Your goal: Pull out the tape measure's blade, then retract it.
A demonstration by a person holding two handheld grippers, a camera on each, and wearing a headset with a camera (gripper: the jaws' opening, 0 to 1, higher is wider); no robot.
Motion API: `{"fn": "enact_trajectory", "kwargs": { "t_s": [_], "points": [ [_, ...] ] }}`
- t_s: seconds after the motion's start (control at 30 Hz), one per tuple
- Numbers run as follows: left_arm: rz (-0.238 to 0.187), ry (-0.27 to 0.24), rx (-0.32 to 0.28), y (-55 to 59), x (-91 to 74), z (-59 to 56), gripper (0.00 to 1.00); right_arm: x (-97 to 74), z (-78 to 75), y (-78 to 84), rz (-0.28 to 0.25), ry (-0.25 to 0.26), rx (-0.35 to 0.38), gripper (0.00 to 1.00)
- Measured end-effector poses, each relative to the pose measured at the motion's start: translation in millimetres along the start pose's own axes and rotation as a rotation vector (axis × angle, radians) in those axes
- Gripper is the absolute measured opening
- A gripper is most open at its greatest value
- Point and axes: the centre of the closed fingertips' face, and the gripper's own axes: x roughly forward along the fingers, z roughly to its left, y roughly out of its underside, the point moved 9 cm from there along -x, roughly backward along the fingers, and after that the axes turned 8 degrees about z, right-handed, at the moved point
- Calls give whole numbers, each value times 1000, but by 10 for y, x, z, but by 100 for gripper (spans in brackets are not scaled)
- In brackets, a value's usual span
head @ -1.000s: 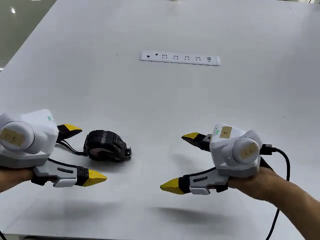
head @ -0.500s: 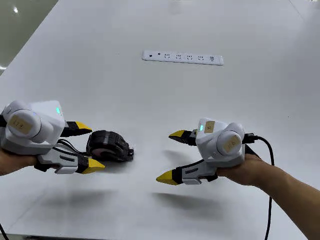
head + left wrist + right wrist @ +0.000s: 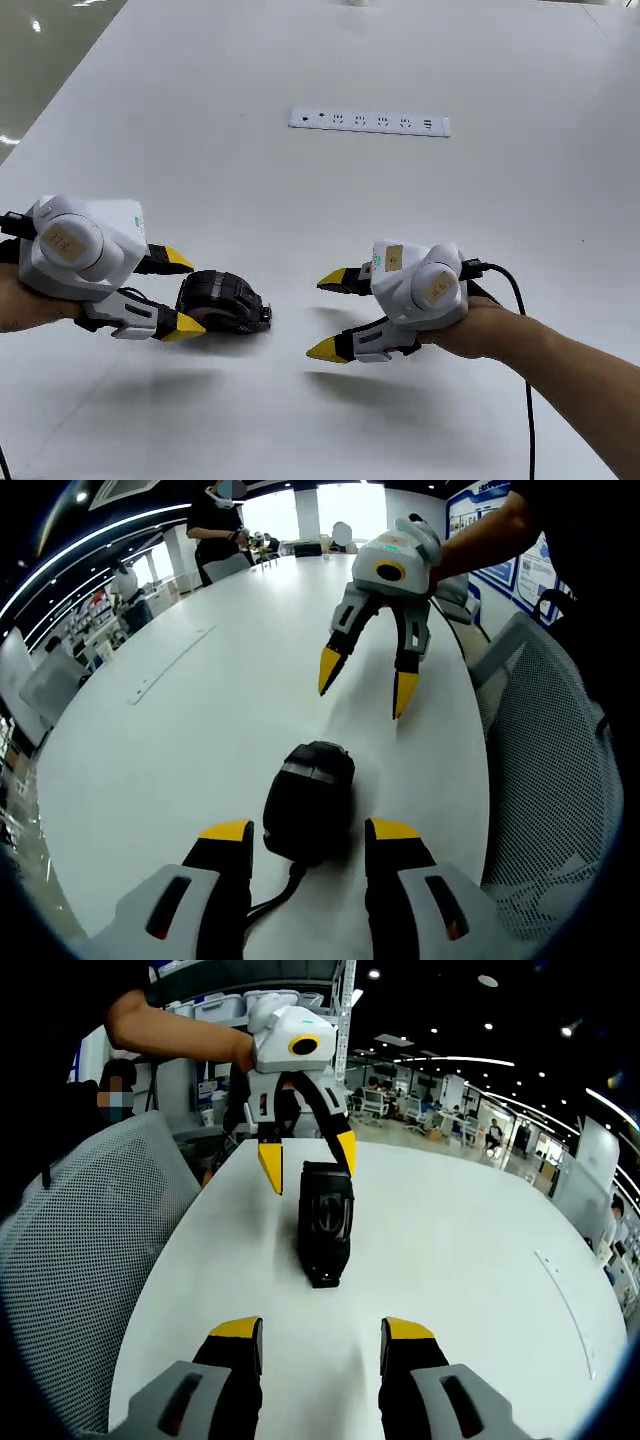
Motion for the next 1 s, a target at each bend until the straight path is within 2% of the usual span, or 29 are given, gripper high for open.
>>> {"fn": "enact_trajectory", "kwargs": {
  "t_s": [0.33, 0.43, 0.6, 0.77, 0.83, 0.9, 1.0],
  "points": [
    [28, 42, 26, 18, 93, 47, 34, 132, -66, -96, 7, -25, -36, 36],
    [50, 55, 42, 31, 123, 48, 32, 165, -82, -126, 9, -27, -43, 33],
    [32, 54, 36, 5, 132, 90, 27, 223, -114, -147, 14, -44, -52, 30],
    [33, 63, 42, 8, 141, 87, 27, 277, -124, -185, 15, -65, -53, 29],
    [34, 59, 54, 12, 149, 85, 27, 311, -126, -203, 17, -73, -54, 27],
    [47, 37, 97, 22, 153, 92, 25, 346, -132, -220, 21, -78, -53, 26],
    [44, 49, 83, 18, 154, 91, 25, 389, -131, -244, 20, -89, -57, 24]
  ]
}}
